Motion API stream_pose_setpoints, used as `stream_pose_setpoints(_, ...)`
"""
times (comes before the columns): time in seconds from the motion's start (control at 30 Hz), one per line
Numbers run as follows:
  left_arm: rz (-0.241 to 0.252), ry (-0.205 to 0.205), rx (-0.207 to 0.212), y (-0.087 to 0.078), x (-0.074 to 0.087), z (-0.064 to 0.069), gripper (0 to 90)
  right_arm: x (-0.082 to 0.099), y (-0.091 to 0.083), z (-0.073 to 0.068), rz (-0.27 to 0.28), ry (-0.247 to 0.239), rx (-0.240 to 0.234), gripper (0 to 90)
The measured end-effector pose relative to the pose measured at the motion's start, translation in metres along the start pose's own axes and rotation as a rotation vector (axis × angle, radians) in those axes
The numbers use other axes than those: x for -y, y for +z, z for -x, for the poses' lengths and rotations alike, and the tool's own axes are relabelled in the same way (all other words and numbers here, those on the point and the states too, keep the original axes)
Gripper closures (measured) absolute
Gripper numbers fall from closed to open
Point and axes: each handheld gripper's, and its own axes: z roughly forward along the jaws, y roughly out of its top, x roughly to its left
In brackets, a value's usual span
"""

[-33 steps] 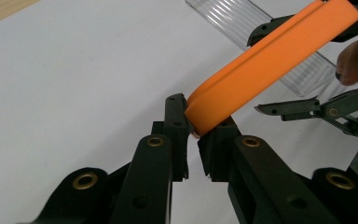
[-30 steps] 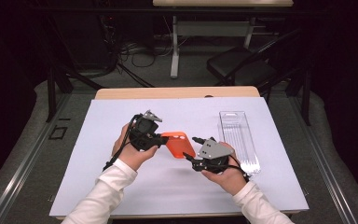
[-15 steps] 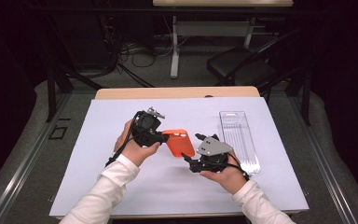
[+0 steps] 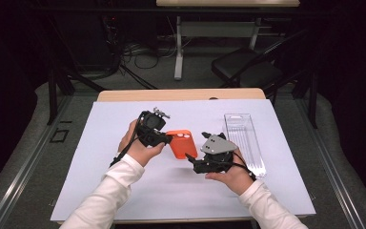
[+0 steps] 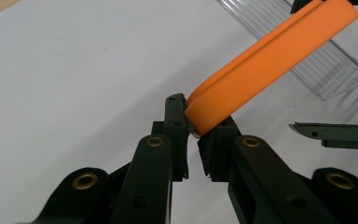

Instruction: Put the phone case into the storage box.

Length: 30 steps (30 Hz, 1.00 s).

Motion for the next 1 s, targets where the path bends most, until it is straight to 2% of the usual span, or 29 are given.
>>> stream_pose_setpoints(0.43, -0.008, -0.003, -0.025, 0.002, 0.0, 0.002, 82.2, -0.009, -0.001, -0.001, -0.003, -0.022, -0.001, 20.1)
stream_pose_setpoints(0.7, -0.021, 0.011, -0.041, 0.005, -0.001, 0.006, 82.3, -0.014, 0.0, -0.003, -0.006, -0.043, 0.018, 29.2)
stream_pose_setpoints(0.73, -0.024, 0.015, -0.055, 0.006, -0.001, 0.008, 82.2, -0.016, -0.001, -0.003, -0.009, -0.044, 0.012, 33.0)
stream_pose_setpoints(0.83, -0.031, 0.017, -0.055, 0.007, -0.001, 0.008, 82.2, -0.017, -0.002, -0.003, -0.01, -0.054, 0.014, 36.4)
stream_pose_setpoints(0.87, -0.031, 0.019, -0.058, 0.008, -0.001, 0.009, 82.2, -0.019, -0.003, -0.003, -0.006, -0.063, 0.02, 40.8)
stream_pose_setpoints(1.0, -0.041, 0.022, -0.061, 0.009, -0.001, 0.01, 82.2, -0.02, -0.003, -0.004, -0.012, -0.083, 0.03, 45.1)
